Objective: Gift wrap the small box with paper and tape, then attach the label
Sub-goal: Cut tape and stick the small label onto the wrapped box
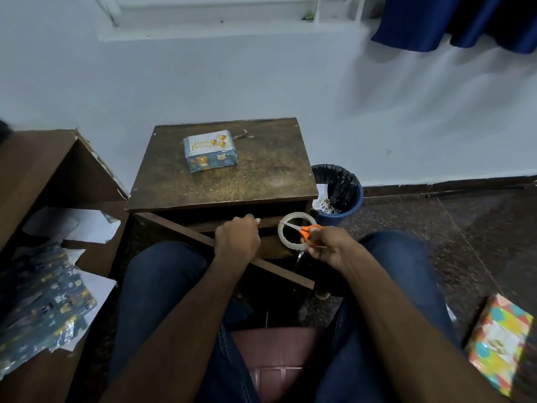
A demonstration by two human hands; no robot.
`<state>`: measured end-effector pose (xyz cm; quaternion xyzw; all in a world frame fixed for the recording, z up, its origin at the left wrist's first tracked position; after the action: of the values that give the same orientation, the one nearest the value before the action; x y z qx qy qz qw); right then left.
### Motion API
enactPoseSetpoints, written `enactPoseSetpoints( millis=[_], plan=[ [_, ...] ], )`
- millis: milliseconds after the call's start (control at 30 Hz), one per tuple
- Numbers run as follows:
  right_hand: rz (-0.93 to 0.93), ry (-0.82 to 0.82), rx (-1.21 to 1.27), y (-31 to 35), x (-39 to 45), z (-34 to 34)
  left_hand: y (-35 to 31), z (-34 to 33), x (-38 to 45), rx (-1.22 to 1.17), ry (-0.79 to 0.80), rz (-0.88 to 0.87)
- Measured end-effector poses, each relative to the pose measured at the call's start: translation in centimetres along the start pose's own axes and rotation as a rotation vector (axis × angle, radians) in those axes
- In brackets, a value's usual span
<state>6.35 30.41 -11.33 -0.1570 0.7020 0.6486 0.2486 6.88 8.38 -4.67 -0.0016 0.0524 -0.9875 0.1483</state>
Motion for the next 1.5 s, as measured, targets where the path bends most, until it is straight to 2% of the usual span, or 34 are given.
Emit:
enactPoseSetpoints(
  millis=[133,233,300,433,700,933,1333,1500],
  plan=[
    [-0.071,-0.006,0.008,-2.8,4.5,-2.2,-1.1,-0.1,-0.2,0.048,-0.075,-0.058],
    [-0.123,0.003,0.056,-4.4,6.5,-3.4,-2.2,0.2,-0.6,0.049,-0.251,-0.177],
    [-0.152,0.025,0.047,-5.4,7.2,-4.1,-2.1,0.2,-0.7,-0.023,-0.323,-0.191],
    [-0.189,0.067,0.061,-6.8,9.0,-5.0,-1.4,-0.3,-0.2,-0.069,-0.258,-0.098],
    [-0.207,0.026,0.117,-7.6,11.2,-5.6,-1.4,-1.3,0.3,-0.076,-0.201,-0.075],
    [-0.222,-0.042,0.363,-7.8,11.7,-5.5,-1.4,-1.3,0.5,-0.117,-0.192,-0.048],
    [-0.279,0.093,0.581,-6.6,11.2,-6.9,-1.0,-1.3,0.7,-0.312,-0.21,-0.053],
    [-0.302,0.116,0.506,-6.2,9.9,-6.6,-0.8,-1.5,0.8,-0.34,-0.223,-0.049]
  ],
)
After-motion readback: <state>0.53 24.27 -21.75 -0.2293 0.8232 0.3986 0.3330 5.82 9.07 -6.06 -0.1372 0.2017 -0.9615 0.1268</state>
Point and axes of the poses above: each hand's wrist, its own x-axis towards the middle knuckle, its own z-axis out of the back of the hand, y = z × x, the point moved 7 cm from there along x, towards the middle knuckle, and after that the axes turned 12 degrees about z, right-handed, at the moved point
